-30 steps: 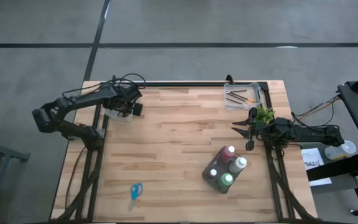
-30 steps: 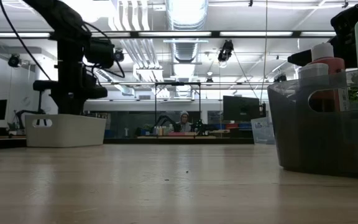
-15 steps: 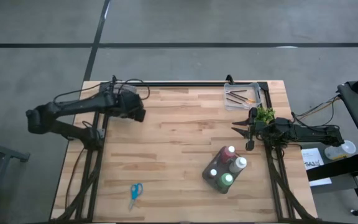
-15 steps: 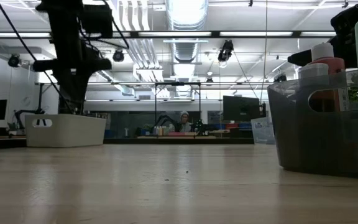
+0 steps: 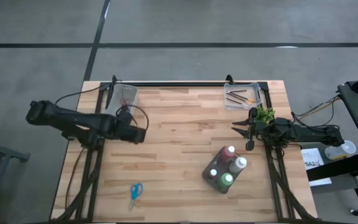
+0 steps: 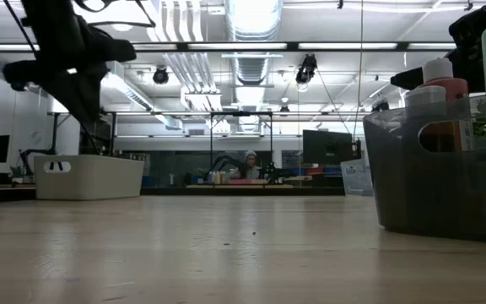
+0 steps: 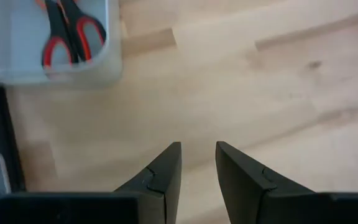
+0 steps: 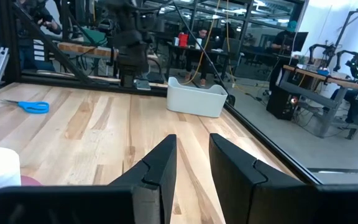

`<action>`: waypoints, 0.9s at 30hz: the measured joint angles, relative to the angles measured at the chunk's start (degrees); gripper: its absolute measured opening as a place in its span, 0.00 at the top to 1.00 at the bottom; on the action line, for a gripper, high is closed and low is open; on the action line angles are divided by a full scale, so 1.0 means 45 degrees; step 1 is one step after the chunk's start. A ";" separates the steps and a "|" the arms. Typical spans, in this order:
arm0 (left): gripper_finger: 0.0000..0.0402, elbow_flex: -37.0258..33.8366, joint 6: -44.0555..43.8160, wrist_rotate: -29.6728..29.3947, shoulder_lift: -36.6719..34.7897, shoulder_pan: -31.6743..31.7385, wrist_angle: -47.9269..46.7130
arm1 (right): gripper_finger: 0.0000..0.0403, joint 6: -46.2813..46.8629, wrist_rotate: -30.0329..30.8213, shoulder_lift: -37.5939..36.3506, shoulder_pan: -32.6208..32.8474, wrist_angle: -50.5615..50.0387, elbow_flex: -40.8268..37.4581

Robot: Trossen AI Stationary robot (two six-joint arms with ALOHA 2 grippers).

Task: Pick & Place Paint Supplies
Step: Put the blue scissors into the white bin

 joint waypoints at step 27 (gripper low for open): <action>0.74 0.1535 -0.3223 0.4910 0.4434 -0.5905 0.2020 | 0.78 0.0000 -0.0005 0.0002 0.0000 0.0003 0.0000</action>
